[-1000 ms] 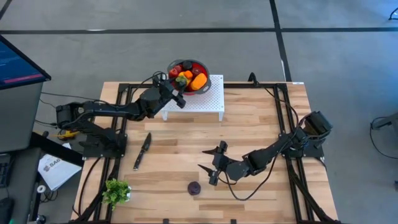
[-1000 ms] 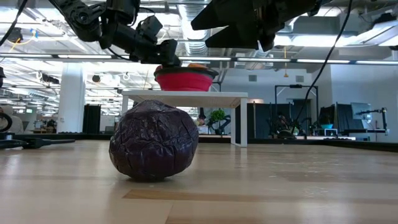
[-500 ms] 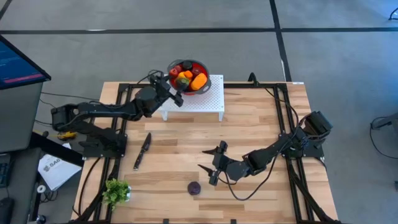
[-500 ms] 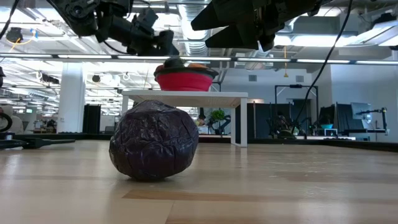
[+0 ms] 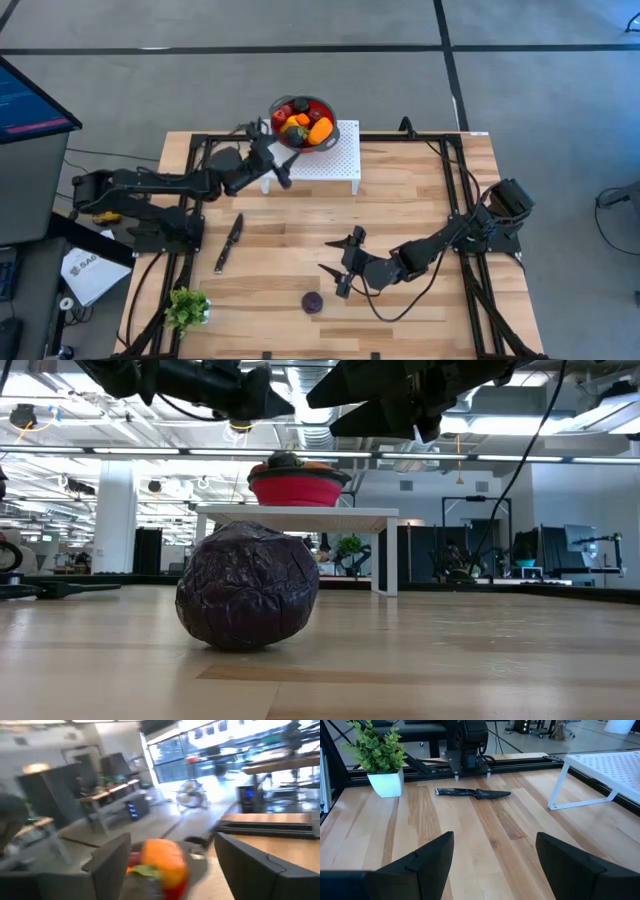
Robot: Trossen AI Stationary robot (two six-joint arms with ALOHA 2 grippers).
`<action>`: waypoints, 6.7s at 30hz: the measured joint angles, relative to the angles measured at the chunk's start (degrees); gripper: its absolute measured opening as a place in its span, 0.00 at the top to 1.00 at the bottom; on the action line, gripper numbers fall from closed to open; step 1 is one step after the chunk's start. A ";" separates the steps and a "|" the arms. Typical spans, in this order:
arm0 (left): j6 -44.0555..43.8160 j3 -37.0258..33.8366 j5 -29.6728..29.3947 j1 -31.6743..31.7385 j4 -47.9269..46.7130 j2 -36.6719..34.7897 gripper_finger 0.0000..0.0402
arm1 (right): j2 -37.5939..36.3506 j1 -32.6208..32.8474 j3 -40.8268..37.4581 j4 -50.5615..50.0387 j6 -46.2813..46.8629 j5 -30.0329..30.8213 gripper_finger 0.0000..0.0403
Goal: Pick & Place Fruit
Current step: Put the top purple plum into the red strainer bowl on the shelf, then put the purple plum into the red strainer bowl on the shelf
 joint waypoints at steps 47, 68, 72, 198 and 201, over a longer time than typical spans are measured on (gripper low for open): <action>7.01 7.93 -21.31 2.78 -17.64 4.72 0.96 | 0.02 -0.26 -0.02 0.81 0.20 -0.13 0.32; -3.12 5.99 -18.53 -30.66 -28.26 1.02 0.99 | 6.15 0.79 -0.04 3.18 -5.33 -19.60 0.32; -14.08 3.13 -15.98 -40.94 -28.30 1.02 0.99 | 7.99 -0.15 1.01 2.87 -5.16 -31.78 0.32; -39.88 -22.02 -28.50 -37.81 -9.09 1.28 0.99 | 25.14 -55.12 79.06 -65.18 -20.17 -44.81 0.38; -39.88 -22.02 -28.50 -37.81 -9.09 1.28 0.99 | 25.14 -55.12 79.06 -64.96 -20.33 -44.81 0.38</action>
